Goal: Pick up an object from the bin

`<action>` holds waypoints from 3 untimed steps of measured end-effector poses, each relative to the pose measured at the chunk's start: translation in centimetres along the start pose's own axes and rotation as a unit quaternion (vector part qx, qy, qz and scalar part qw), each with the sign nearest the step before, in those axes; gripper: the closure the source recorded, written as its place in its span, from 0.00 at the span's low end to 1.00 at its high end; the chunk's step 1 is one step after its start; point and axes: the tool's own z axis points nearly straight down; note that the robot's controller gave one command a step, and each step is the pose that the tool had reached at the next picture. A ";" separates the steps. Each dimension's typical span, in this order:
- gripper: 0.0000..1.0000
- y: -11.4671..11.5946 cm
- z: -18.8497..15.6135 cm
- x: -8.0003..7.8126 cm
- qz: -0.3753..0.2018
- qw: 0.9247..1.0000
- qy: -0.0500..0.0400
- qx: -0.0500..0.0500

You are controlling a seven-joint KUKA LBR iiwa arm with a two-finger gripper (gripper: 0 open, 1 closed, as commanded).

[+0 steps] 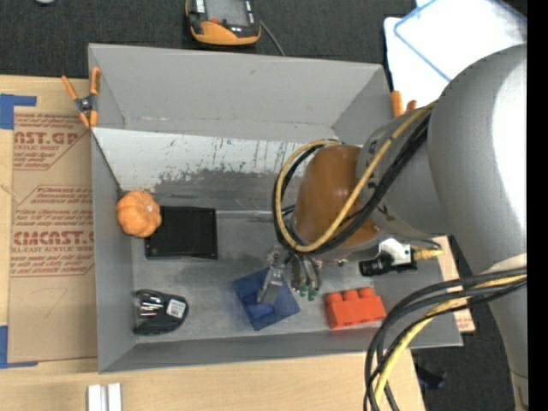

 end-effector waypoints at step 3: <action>1.00 0.0 -7.3 0.4 -0.001 1.000 0.007 0.001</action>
Offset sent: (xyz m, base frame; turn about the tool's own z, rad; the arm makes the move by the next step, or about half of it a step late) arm -0.0025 0.0001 0.0426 -0.0003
